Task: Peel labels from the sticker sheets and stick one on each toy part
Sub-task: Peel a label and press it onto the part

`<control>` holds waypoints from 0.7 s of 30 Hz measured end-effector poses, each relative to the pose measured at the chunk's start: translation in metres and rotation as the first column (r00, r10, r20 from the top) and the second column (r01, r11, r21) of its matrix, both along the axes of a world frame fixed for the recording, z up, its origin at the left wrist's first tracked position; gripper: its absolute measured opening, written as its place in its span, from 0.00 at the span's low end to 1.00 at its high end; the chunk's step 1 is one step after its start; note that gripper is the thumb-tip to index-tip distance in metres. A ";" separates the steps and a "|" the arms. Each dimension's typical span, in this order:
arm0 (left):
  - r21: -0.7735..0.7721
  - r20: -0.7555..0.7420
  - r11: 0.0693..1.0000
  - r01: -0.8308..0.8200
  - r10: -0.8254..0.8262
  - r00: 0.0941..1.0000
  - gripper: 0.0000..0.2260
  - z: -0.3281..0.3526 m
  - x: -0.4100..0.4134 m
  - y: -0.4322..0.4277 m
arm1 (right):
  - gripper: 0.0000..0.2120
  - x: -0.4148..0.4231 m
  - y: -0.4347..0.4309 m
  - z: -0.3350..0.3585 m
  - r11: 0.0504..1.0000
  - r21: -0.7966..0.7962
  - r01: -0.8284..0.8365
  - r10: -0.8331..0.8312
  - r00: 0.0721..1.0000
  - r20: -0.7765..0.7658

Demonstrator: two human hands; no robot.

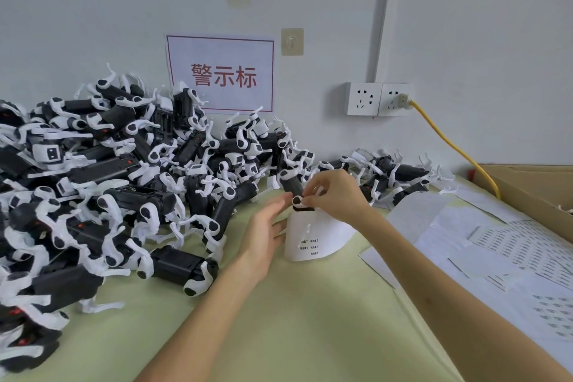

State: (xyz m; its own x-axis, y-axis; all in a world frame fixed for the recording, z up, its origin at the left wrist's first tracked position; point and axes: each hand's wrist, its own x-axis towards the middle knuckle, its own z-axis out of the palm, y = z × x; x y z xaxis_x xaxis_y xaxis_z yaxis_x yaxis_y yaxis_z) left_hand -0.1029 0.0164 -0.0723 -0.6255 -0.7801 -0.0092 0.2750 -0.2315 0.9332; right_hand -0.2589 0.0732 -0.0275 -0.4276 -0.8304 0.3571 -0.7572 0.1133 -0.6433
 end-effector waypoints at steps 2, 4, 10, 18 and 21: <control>-0.037 -0.035 0.997 -0.065 0.064 0.997 0.13 0.001 0.000 -0.003 | 0.11 0.002 -0.002 0.006 0.995 -0.100 0.015 -0.008 0.997 0.072; -0.081 0.019 0.981 -0.175 0.177 0.984 0.12 0.000 0.002 -0.006 | 0.10 0.006 -0.005 0.015 0.973 -0.225 0.044 -0.009 0.988 0.155; -0.057 0.052 0.953 -0.298 0.301 0.952 0.10 0.000 0.010 -0.011 | 0.08 0.016 0.007 0.039 0.854 -0.519 -0.041 0.369 0.752 0.547; -0.022 -0.345 0.953 0.302 -0.291 0.893 0.25 0.019 0.020 -0.010 | 0.10 0.026 0.049 0.004 0.670 -0.679 -0.300 0.741 0.214 0.637; -0.027 -0.394 0.944 0.327 -0.311 0.865 0.26 0.020 0.019 -0.006 | 0.03 0.032 0.048 -0.007 0.700 -0.632 -0.333 0.707 0.201 0.678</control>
State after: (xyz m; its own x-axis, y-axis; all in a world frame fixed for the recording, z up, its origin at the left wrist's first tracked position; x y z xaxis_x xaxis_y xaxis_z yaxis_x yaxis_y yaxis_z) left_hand -0.0839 0.0105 -0.0519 -0.8001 -0.5412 0.2588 0.5168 -0.4028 0.7554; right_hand -0.2270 0.1214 -0.0346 -0.1378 -0.9192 0.3689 0.4029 -0.3923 -0.8269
